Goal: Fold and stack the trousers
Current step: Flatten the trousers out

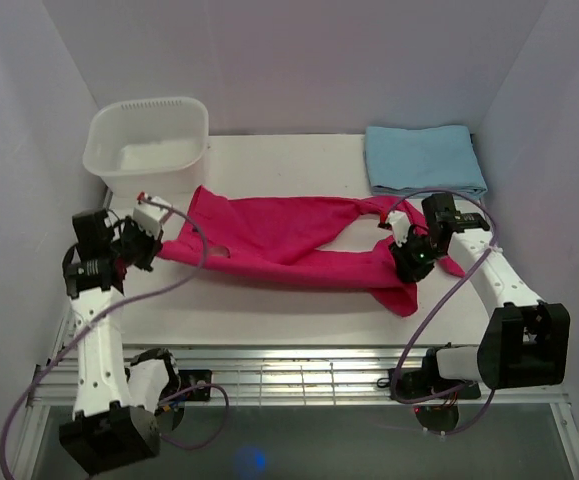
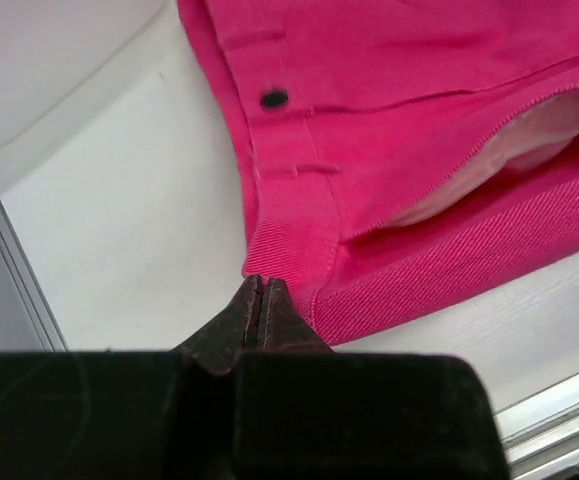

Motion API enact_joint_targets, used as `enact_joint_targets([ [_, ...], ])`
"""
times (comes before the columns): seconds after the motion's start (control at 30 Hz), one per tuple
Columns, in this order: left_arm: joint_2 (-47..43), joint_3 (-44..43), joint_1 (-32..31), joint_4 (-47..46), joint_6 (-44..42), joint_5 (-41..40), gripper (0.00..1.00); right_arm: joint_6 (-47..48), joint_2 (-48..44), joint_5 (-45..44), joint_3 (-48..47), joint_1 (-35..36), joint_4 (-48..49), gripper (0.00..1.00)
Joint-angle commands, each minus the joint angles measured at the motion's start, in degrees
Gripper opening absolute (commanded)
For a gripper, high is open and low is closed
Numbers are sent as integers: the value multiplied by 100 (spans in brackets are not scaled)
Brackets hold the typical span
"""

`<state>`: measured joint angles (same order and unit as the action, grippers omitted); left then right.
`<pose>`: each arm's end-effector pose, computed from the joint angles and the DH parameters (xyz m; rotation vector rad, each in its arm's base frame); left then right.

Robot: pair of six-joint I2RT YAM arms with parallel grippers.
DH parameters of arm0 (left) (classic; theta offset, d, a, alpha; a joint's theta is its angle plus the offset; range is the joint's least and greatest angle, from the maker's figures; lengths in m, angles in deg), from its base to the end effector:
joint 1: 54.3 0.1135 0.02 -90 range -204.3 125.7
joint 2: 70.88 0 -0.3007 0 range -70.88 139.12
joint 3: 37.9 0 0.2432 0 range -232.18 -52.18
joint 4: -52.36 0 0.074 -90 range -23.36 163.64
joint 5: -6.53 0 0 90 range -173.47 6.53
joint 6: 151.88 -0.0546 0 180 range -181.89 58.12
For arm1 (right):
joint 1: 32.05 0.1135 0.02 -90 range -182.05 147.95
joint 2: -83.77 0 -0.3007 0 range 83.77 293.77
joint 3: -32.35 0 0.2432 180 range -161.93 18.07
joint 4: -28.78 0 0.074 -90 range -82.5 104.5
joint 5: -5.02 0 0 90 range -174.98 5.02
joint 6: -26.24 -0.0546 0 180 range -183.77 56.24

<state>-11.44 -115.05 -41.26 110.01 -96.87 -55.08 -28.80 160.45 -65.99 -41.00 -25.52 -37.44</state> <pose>0.1932 0.0181 0.3681 0.6609 2.0693 -0.0885 0.2338 0.0447 0.2743 -1.0323 2.4955 0.3181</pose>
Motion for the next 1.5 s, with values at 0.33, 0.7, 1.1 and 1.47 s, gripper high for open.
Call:
enact_joint_targets([
  [0.33,1060,231,480,603,-1,756,81,2051,-164,-756,-535,-327,-1600,94],
  [0.7,1869,1453,-1066,-734,1415,-1114,80,1180,970,-1608,132,-327,-659,84],
  [1.1,3274,1280,-559,-1349,1697,-2504,0,504,2016,-914,-824,-3,-624,59],
  [1.47,3531,-120,595,-1314,686,-2294,0,222,2290,-483,-1845,147,-843,39],
])
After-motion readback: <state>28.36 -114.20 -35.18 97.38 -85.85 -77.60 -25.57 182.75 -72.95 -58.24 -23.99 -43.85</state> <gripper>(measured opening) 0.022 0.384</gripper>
